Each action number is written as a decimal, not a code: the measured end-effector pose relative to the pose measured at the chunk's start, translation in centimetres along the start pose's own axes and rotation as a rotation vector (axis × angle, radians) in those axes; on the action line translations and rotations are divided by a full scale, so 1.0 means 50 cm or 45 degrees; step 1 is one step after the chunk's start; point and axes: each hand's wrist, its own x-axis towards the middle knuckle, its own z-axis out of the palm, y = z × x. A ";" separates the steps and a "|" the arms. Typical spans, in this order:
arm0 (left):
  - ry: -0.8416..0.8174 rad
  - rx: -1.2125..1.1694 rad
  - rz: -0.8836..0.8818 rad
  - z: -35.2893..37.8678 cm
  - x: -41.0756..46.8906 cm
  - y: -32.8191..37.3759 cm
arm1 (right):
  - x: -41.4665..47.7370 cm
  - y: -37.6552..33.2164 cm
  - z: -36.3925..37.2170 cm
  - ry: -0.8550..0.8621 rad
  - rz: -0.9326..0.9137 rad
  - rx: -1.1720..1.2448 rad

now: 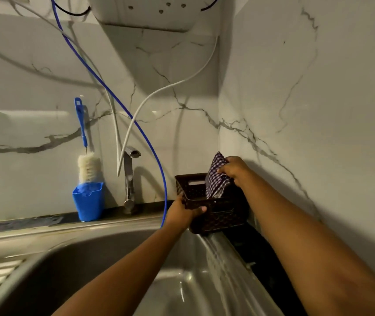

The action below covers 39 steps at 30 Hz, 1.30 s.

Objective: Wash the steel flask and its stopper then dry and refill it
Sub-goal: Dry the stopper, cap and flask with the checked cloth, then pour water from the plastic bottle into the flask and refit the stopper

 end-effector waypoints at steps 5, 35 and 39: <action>0.060 0.105 0.077 0.013 0.007 -0.028 | 0.040 0.039 0.021 -0.074 0.264 -0.007; 1.178 0.533 -0.023 -0.748 -0.512 0.108 | -0.569 -0.080 0.546 -0.765 -0.412 0.163; 0.909 0.371 -0.077 -0.783 -0.483 0.091 | -0.566 -0.099 0.634 -0.818 -0.381 0.138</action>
